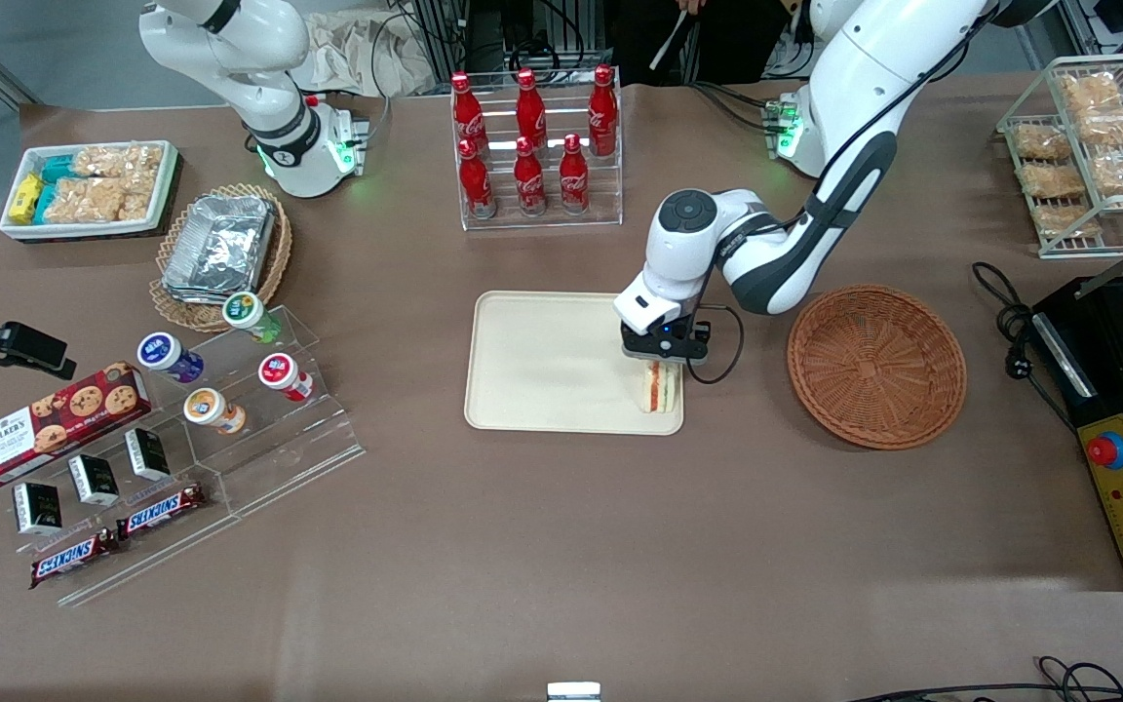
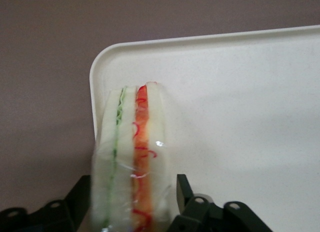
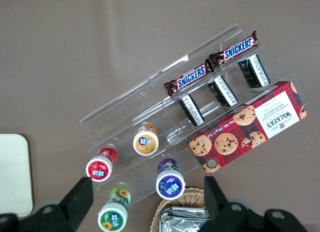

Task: Place sandwich from basket to tray

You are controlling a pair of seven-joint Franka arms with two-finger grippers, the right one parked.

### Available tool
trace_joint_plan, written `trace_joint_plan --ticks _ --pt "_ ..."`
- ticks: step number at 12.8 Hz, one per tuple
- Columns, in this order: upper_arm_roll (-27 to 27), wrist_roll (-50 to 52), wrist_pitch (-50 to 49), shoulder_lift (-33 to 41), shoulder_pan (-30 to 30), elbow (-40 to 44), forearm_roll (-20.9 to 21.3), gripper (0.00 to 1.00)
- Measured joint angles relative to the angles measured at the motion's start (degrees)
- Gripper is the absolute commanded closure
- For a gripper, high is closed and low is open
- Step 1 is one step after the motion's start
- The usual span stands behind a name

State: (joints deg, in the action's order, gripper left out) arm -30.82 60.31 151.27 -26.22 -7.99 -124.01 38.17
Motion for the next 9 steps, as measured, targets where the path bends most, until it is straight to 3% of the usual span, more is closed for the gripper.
trace_joint_plan --ticks 4,9 --pt "-0.82 0.95 -5.39 0.95 0.48 4.47 -1.59 0.0" --pt "-1.92 -1.0 -27.29 9.81 1.28 17.34 -14.76 0.0"
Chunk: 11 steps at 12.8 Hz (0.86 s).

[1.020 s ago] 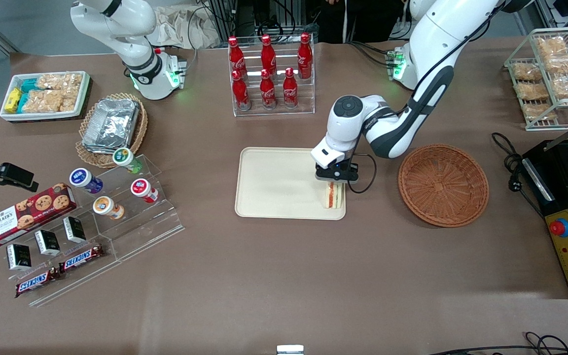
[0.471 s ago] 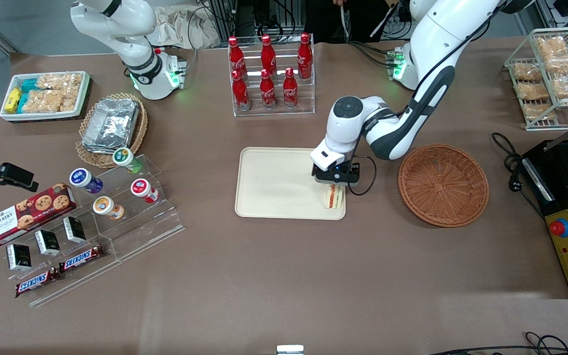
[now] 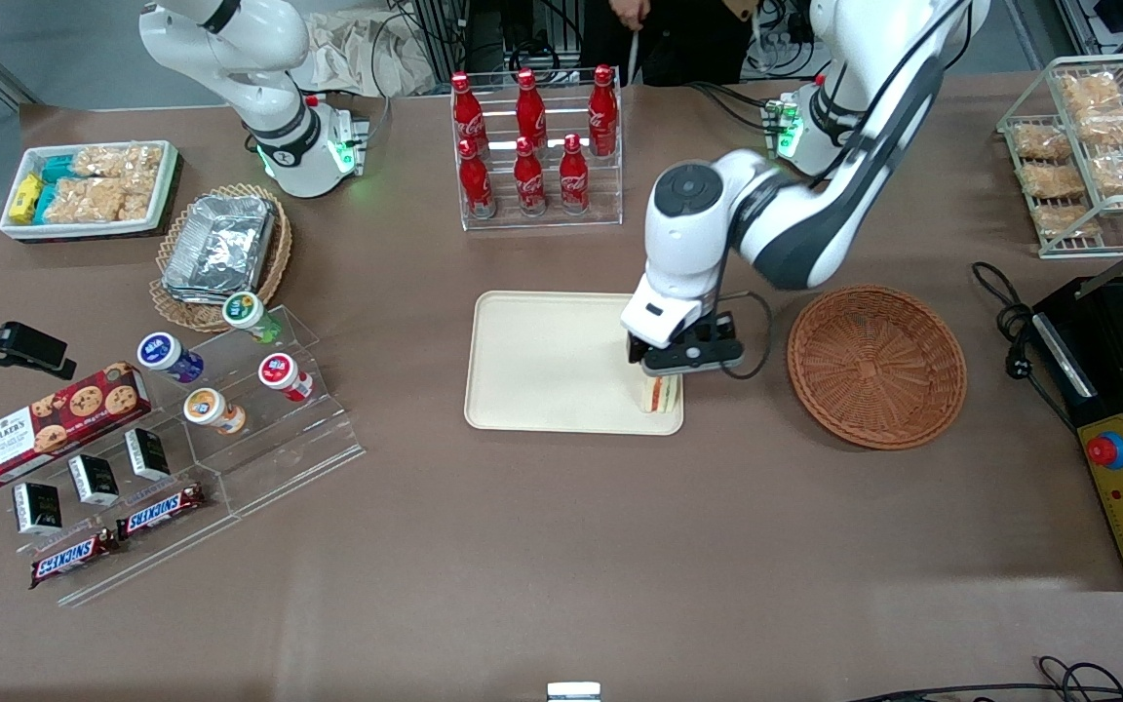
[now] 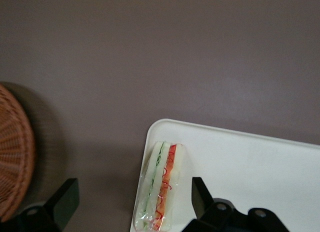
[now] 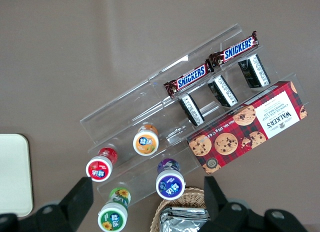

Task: Place sandwich from basket to tray

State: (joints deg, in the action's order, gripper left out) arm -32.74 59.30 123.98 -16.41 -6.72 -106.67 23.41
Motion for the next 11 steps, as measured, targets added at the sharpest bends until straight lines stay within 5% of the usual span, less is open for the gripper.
trace_joint_plan --ticks 4,7,11 --pt "8.43 -10.15 -13.42 7.67 0.12 8.99 -12.18 0.0" --pt "19.04 -27.53 -22.71 15.31 0.13 10.16 -19.54 0.0" --pt "30.51 -53.39 -34.34 22.61 0.22 10.37 -22.62 0.0"
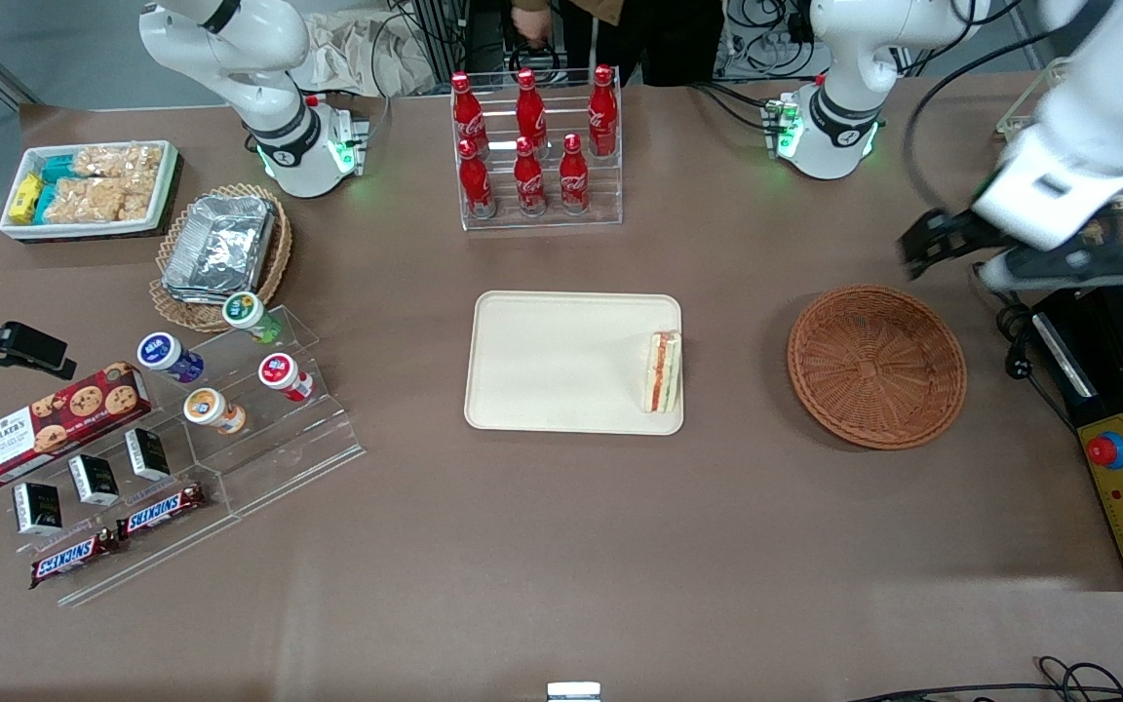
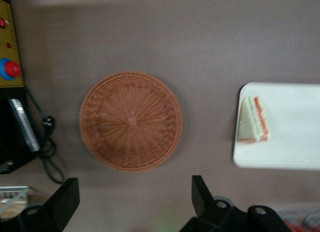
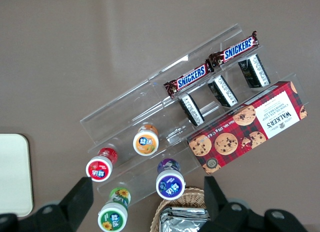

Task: Place sandwich from basket to tray

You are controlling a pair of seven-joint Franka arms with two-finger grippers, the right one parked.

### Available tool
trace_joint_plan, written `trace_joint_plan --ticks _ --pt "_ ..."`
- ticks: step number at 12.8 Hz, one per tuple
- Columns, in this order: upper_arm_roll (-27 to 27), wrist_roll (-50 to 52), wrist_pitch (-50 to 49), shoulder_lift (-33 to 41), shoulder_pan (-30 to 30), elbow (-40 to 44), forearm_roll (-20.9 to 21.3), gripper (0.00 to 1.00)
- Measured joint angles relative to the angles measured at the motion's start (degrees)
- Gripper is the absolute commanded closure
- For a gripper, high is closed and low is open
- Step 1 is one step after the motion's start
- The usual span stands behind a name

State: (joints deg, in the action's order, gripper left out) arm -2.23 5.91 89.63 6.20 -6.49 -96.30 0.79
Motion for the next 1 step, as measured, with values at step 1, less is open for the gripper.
trace_joint_plan --ticks 1 --pt "0.67 -3.03 -2.13 0.61 0.09 0.78 0.0 0.0"
